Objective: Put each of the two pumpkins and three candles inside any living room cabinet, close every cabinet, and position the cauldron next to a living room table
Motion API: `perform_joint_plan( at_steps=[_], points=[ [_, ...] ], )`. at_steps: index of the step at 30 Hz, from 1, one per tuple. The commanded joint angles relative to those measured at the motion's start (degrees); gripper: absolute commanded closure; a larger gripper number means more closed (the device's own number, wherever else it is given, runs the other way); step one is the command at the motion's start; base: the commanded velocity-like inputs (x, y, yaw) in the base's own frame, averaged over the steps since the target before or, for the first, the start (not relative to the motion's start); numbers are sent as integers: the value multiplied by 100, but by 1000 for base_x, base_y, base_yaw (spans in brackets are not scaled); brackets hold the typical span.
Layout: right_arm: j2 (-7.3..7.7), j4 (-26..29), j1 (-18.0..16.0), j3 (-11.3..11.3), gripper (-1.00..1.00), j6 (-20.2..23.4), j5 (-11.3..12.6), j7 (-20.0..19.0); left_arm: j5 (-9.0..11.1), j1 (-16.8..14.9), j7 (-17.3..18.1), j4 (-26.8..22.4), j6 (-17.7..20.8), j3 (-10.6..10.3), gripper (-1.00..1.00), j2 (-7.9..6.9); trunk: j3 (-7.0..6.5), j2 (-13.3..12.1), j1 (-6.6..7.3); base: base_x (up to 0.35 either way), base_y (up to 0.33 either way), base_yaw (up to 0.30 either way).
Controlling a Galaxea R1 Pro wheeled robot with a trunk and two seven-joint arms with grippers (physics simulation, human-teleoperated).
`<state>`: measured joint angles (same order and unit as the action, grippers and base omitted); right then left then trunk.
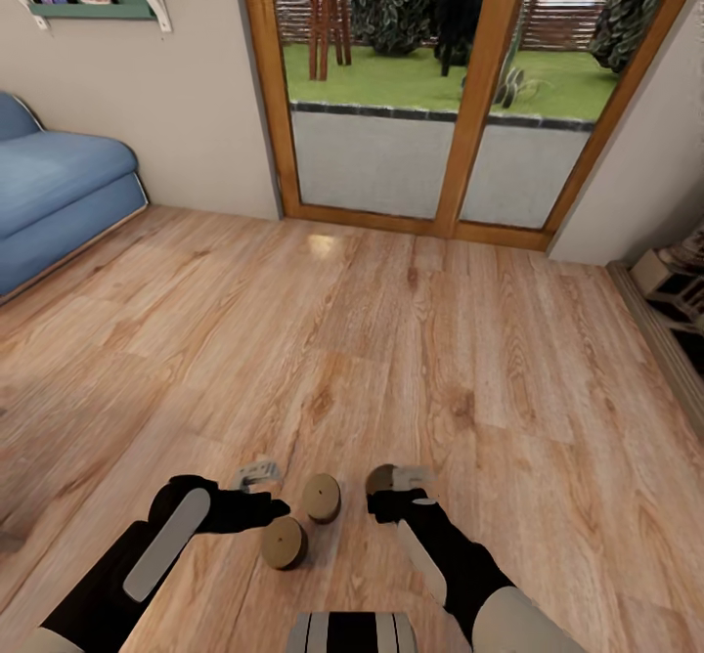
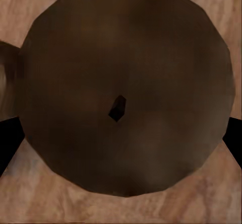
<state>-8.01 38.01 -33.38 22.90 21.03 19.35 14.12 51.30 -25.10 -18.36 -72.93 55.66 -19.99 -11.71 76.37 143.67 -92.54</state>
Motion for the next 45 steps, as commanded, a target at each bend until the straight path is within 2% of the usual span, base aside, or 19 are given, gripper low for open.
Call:
perform_joint_plan(
  at_steps=[1,3,4,5,8,12,22,24,28,30,33,36,41,45],
  points=[
    [8,343,-2,-8,100,347,45,85,57,-4,-61,54,-8,-11,-100,-6,-18,0,3,0,0,0],
    [12,865,-2,-134,100,754,44,161,49,-4,-61,104,-41,-14,-100,-6,-63,-3,8,0,0,0],
    [13,1212,-2,-268,100,968,43,229,38,-4,-62,122,-68,-17,-100,-3,-85,-4,11,0,0,0],
    [16,1691,-2,-503,100,1222,41,309,-8,-4,-62,142,-109,-20,-100,1,-107,-5,14,0,0,0],
    [16,2319,-2,-808,100,1613,36,370,-181,-4,-62,195,-178,-22,-100,14,-173,-9,21,0,0,0],
    [18,2760,0,-958,100,1892,40,393,-393,-4,-57,324,-324,-22,-100,31,-262,-15,32,0,0,0],
    [-5,2841,16,-983,100,1889,57,371,-536,-4,-64,636,-749,-31,-100,-1,-484,-28,57,0,0,0],
    [7,2874,16,-982,100,1888,55,369,-669,-5,-63,744,-855,-31,-100,10,-528,-31,63,0,0,0],
    [25,2925,16,-981,100,1896,56,364,-1222,-10,-58,1115,-1385,-47,-100,82,-616,-36,73,0,0,0],
    [27,2935,16,-981,100,1925,57,361,-1358,-12,-55,1265,-1654,-59,-100,171,-616,-36,73,0,0,0],
    [21,2938,16,-981,100,1942,59,357,-1408,-12,-54,1337,-1874,-95,-100,221,-616,-36,73,0,0,0],
    [20,2939,16,-981,100,1947,60,356,-1423,-12,-53,1382,-1939,-109,-100,236,-616,-36,73,0,0,0],
    [27,2973,16,-981,100,1966,60,355,-1430,-12,-60,1410,-1968,-118,-100,271,-506,-29,60,0,0,0],
    [28,3310,33,-981,100,1991,62,355,-1425,-12,-62,1420,-1971,-114,-100,279,-417,-24,50,0,0,0]
  ],
)
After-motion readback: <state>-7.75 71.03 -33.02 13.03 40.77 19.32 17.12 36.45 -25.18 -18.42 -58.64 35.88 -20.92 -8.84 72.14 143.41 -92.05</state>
